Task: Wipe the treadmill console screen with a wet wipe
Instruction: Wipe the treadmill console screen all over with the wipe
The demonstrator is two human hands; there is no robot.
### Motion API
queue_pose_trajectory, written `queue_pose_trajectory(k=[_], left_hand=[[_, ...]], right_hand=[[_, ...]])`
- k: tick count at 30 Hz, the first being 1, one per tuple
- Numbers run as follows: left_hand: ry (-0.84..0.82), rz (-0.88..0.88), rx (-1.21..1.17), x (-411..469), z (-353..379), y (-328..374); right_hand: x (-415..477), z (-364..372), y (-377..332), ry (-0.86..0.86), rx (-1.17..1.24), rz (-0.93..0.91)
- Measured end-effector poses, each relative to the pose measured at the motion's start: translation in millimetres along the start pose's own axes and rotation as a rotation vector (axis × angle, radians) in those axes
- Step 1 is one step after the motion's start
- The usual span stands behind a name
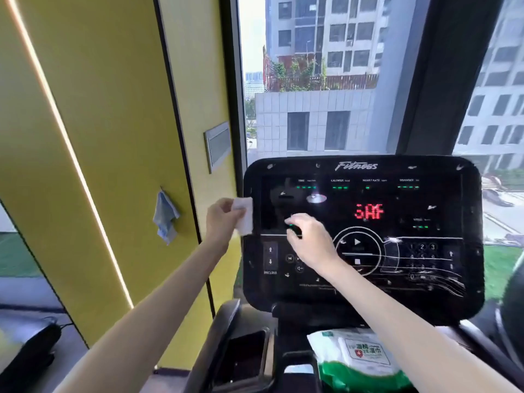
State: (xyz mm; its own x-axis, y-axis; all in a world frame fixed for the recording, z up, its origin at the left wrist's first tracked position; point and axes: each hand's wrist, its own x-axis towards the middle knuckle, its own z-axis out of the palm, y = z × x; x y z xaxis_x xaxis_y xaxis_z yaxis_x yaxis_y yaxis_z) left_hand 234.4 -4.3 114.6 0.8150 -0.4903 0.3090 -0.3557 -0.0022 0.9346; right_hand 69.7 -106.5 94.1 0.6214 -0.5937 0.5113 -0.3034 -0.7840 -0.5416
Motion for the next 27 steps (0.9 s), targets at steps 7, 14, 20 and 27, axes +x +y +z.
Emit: queue_pose_trajectory(k=[7, 14, 20, 27], left_hand=[[0.169, 0.664, 0.547, 55.4, 19.1, 37.0], [-0.070, 0.951, 0.797, 36.1, 22.3, -25.4], [0.045, 0.761, 0.612, 69.3, 32.7, 13.6], [-0.103, 0.822, 0.666, 65.1, 22.0, 1.7]], right_hand=[[35.4, 18.0, 5.6, -0.098, -0.587, -0.393], [37.3, 28.0, 22.4, -0.027, -0.638, -0.483], [33.6, 44.3, 22.9, 0.021, -0.617, -0.445], [33.3, 49.7, 27.7, 0.053, -0.680, -0.477]])
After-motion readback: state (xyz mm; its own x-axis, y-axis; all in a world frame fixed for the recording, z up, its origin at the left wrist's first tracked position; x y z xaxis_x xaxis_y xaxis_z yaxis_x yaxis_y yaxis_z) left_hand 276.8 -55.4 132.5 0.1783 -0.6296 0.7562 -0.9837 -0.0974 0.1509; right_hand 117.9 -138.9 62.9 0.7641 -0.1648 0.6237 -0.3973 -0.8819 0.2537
